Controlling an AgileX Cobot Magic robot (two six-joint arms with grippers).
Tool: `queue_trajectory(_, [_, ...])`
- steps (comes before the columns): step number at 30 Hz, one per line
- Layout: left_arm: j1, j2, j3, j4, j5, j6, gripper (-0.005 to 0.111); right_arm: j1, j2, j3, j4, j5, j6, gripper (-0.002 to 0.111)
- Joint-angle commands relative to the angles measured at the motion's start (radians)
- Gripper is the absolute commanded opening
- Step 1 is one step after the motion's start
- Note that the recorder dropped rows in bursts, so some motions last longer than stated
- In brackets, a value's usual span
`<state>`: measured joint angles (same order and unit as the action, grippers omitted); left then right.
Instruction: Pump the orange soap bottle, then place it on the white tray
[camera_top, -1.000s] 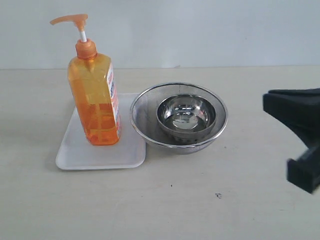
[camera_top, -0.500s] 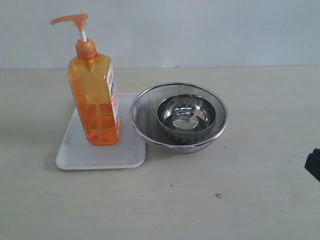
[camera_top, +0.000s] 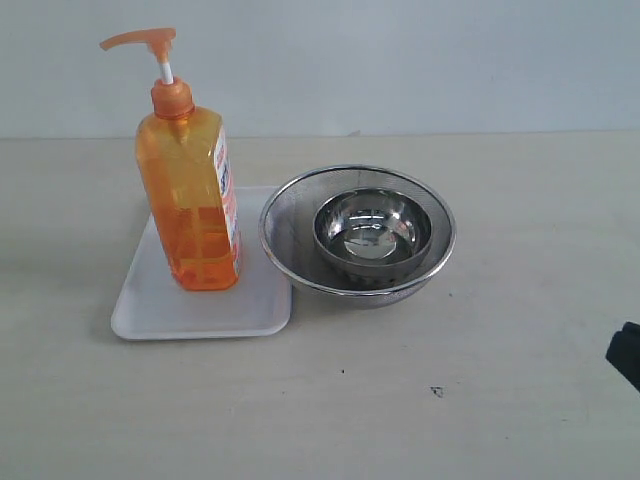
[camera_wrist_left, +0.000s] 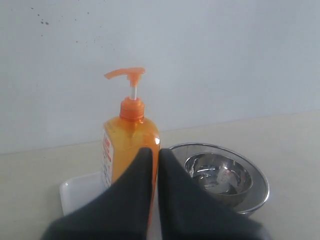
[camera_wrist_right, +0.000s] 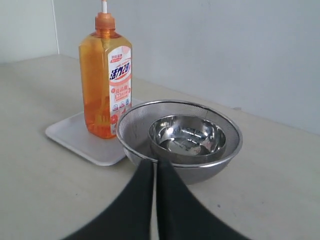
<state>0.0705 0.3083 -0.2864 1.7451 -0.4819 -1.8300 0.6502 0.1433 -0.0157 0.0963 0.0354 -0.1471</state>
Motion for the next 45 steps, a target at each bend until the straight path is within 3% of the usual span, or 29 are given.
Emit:
queue_trajectory(1, [-0.004, -0.004, 0.006, -0.001, 0.005, -0.009, 0.005, -0.002, -0.064, 0.012, -0.008, 0.015, -0.034, 0.000])
queue_trajectory(8, [-0.004, -0.004, 0.006, -0.001, 0.005, -0.009, 0.005, -0.146, -0.143, 0.016, -0.017, 0.058, 0.006, 0.000])
queue_trajectory(18, [-0.004, -0.004, 0.006, -0.001, 0.005, -0.009, 0.005, -0.576, -0.143, 0.016, 0.003, 0.079, 0.094, 0.000])
queue_trajectory(20, [-0.004, -0.004, 0.006, -0.001, 0.005, -0.009, 0.005, -0.675, -0.143, 0.016, 0.003, 0.136, 0.147, 0.000])
queue_trajectory(22, [-0.004, -0.004, 0.006, -0.001, 0.005, -0.009, 0.005, -0.713, -0.143, 0.016, 0.003, 0.213, 0.147, 0.000])
queue_trajectory(32, [-0.004, -0.004, 0.006, -0.001, 0.005, -0.009, 0.005, -0.706, -0.143, 0.016, 0.013, 0.301, 0.138, 0.000])
queue_trajectory(37, [-0.004, -0.004, 0.006, -0.001, 0.005, -0.009, 0.005, -0.600, -0.143, 0.016, -0.004, 0.299, 0.122, 0.000])
queue_trajectory(45, [-0.004, -0.004, 0.006, -0.001, 0.005, -0.009, 0.005, -0.595, -0.143, 0.016, -0.004, 0.301, 0.110, 0.000])
